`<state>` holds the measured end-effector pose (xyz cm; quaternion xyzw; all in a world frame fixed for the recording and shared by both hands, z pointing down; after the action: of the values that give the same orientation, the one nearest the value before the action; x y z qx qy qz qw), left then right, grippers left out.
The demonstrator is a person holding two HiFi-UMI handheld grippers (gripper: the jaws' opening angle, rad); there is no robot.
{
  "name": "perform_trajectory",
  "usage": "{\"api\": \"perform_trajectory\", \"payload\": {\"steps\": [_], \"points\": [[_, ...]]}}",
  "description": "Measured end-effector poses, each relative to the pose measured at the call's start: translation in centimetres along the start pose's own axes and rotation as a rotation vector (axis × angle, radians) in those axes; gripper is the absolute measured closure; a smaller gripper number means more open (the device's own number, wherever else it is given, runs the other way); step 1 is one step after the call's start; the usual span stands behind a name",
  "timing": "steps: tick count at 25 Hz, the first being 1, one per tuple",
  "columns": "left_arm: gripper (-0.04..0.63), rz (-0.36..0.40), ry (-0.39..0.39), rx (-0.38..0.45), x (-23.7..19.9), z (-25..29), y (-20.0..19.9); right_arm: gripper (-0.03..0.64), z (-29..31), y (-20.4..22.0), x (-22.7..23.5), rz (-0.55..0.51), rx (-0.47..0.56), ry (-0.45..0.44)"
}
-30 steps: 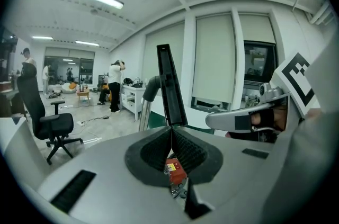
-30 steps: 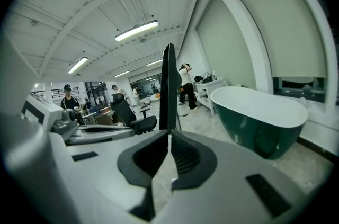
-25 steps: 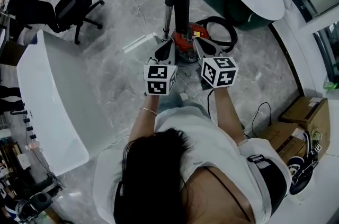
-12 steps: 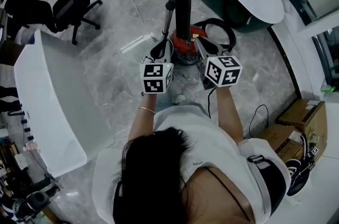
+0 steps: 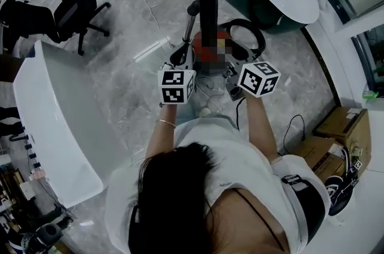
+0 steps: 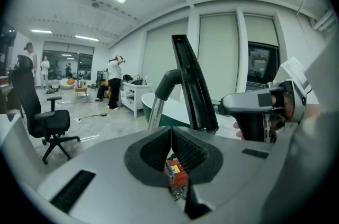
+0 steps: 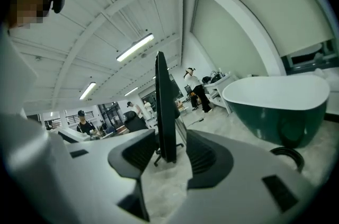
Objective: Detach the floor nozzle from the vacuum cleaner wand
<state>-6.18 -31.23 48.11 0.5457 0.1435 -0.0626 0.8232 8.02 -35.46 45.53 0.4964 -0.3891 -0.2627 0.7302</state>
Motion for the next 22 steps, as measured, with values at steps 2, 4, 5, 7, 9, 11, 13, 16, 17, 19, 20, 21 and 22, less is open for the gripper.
{"api": "perform_trajectory", "payload": {"steps": [2,4,5,7,9,11,13,16,17,19,20,21,22], "points": [[0.591,0.005,0.008,-0.006,-0.3,0.3,-0.1,0.422,0.3,-0.2,0.0,0.005,0.015,0.000],[0.591,0.002,0.009,-0.008,-0.7,0.4,-0.2,0.392,0.7,-0.2,-0.1,-0.007,0.005,-0.004],[0.591,-0.001,0.007,-0.010,-0.9,0.5,-0.2,0.381,0.9,-0.2,-0.2,-0.016,-0.001,-0.007],[0.591,-0.004,0.005,-0.012,-1.2,0.8,-0.1,0.370,1.3,-0.3,-0.4,-0.033,-0.005,-0.009],[0.591,-0.004,0.009,-0.015,-1.3,1.1,-0.1,0.353,1.7,-0.6,-0.4,-0.045,-0.006,-0.016],[0.591,-0.003,0.014,-0.020,-1.5,1.4,-0.2,0.345,2.3,-0.8,-0.4,-0.050,-0.008,-0.026],[0.591,-0.004,0.019,-0.021,-1.7,1.7,-0.3,0.344,2.8,-0.9,-0.5,-0.047,-0.005,-0.031],[0.591,-0.009,0.018,-0.018,-2.4,1.9,-0.5,0.339,3.5,-0.7,-0.6,-0.054,-0.019,-0.035],[0.591,-0.012,0.016,-0.019,-2.6,2.0,-0.5,0.336,3.7,-0.7,-0.7,-0.059,-0.028,-0.039],[0.591,-0.021,0.011,-0.024,-3.0,2.2,-0.5,0.334,4.3,-0.6,-0.8,-0.066,-0.044,-0.051],[0.591,-0.023,0.011,-0.027,-3.2,2.4,-0.5,0.334,4.5,-0.6,-0.9,-0.071,-0.052,-0.057],[0.591,-0.024,0.014,-0.030,-3.2,2.6,-0.4,0.331,4.8,-0.6,-0.9,-0.076,-0.056,-0.062],[0.591,-0.023,0.018,-0.033,-3.2,2.7,-0.4,0.331,5.0,-0.7,-1.0,-0.081,-0.056,-0.065]]}}
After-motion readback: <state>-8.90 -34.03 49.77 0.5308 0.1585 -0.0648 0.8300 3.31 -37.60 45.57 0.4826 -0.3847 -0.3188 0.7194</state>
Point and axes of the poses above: the fingertips, and each gripper's own axes: z forward along the fingers, x to its right, y out of its underside, the point moved 4 cm from there along -z, backward along the fingers, and after that the axes turned 11 degrees about -z, right-handed, at the moved point
